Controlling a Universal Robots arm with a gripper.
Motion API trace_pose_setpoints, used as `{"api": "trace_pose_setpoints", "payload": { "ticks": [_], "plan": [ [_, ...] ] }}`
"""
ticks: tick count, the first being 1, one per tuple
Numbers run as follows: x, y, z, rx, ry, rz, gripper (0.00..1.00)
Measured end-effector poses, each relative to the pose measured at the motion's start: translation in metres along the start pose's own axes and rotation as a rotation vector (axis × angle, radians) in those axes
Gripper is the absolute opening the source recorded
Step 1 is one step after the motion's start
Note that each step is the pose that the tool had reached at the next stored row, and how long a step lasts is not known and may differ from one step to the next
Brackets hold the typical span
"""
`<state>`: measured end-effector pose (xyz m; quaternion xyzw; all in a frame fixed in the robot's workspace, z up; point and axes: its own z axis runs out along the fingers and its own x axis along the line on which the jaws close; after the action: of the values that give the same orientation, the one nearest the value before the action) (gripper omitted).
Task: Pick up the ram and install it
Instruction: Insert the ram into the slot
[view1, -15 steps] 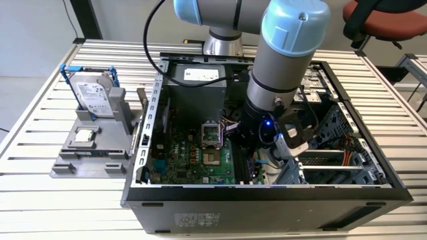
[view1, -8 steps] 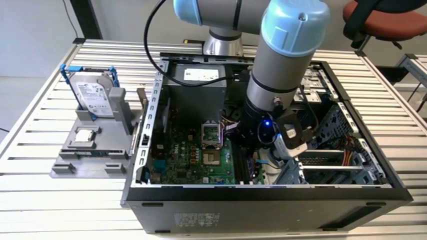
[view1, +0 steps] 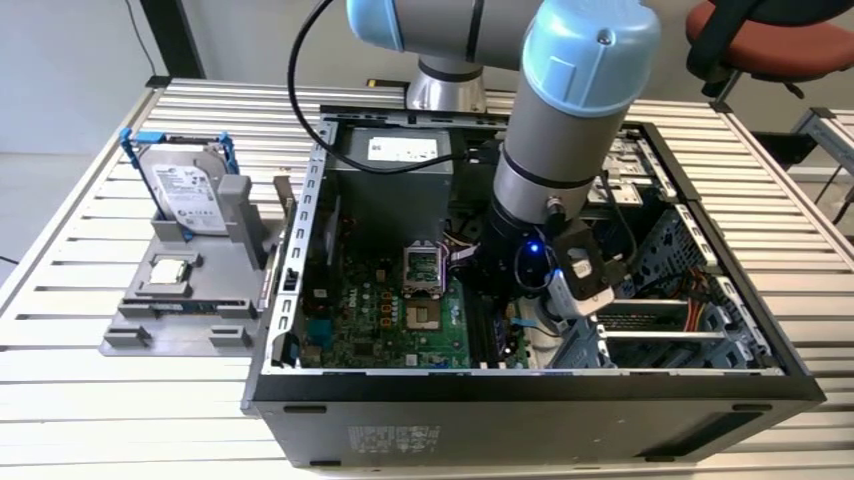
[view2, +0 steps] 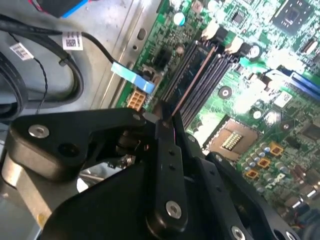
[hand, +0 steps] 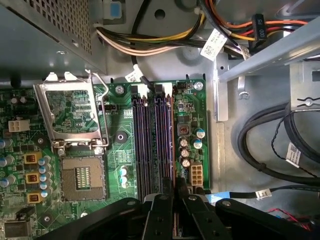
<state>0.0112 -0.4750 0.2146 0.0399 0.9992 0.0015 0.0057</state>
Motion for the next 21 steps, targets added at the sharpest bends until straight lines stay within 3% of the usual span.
{"api": "trace_pose_setpoints", "payload": {
  "ticks": [14,21],
  "plan": [
    [0.0000,-0.0001,0.0001,0.0002,0.0000,0.003,0.00],
    [0.0000,-0.0002,0.0003,0.0005,-0.0001,0.027,0.00]
  ]
}}
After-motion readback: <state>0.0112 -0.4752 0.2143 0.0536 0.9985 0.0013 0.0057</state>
